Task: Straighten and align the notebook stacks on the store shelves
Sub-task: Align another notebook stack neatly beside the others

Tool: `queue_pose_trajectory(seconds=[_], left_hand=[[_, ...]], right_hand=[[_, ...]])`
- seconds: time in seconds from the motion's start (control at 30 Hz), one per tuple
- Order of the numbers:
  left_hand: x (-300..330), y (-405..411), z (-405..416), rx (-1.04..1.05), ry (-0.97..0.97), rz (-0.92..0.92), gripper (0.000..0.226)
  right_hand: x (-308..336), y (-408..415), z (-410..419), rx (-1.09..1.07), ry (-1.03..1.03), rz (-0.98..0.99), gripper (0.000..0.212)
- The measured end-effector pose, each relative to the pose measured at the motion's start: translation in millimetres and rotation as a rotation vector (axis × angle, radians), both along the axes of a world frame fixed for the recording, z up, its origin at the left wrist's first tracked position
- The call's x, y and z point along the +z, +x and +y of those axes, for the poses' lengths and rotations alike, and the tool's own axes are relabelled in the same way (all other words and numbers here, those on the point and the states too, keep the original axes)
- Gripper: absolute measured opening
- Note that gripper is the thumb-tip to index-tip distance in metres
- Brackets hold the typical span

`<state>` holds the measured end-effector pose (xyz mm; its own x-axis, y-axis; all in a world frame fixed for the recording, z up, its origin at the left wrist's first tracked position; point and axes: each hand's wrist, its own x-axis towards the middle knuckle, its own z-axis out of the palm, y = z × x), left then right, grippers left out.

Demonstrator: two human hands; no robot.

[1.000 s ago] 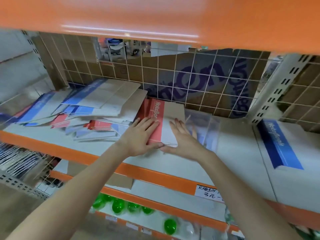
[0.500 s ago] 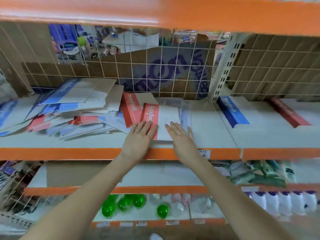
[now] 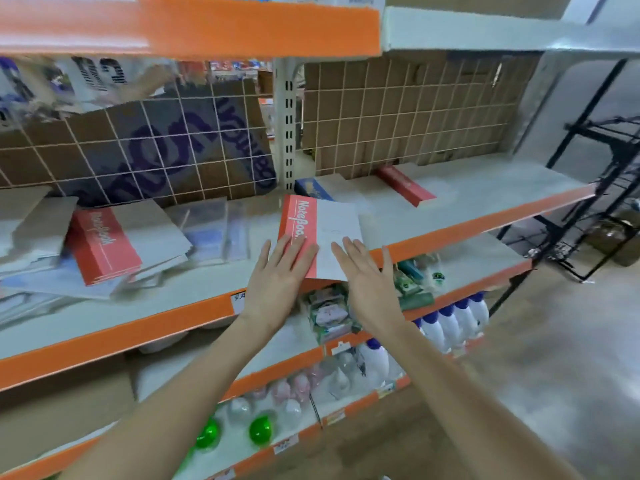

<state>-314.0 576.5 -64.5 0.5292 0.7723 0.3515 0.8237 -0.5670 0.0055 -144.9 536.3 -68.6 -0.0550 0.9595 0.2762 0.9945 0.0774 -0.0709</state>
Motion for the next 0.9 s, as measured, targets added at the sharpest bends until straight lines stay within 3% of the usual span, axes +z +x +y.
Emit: queue_pose_trajectory(seconds=[0.27,0.47,0.7,0.9], left_hand=[[-4.9,167.9,25.4,-0.090,0.001,0.000,0.064],[-9.2,276.4,31.8,-0.081,-0.047,-0.063,0.067],[-10.1,339.3,68.5,0.028,-0.040,-0.035,0.064],[-28.8,363.9,127.6,0.124,-0.069,-0.067,0.072]], right_hand=[[-9.1,164.0,14.0,-0.119,0.002,-0.045,0.083],[-8.8,274.3,27.9,-0.090,-0.042,-0.065,0.084],[-12.6,333.5,70.5,-0.048,-0.062,0.009,0.080],[-22.7,362.3,145.8,0.036,-0.109,-0.038,0.077]])
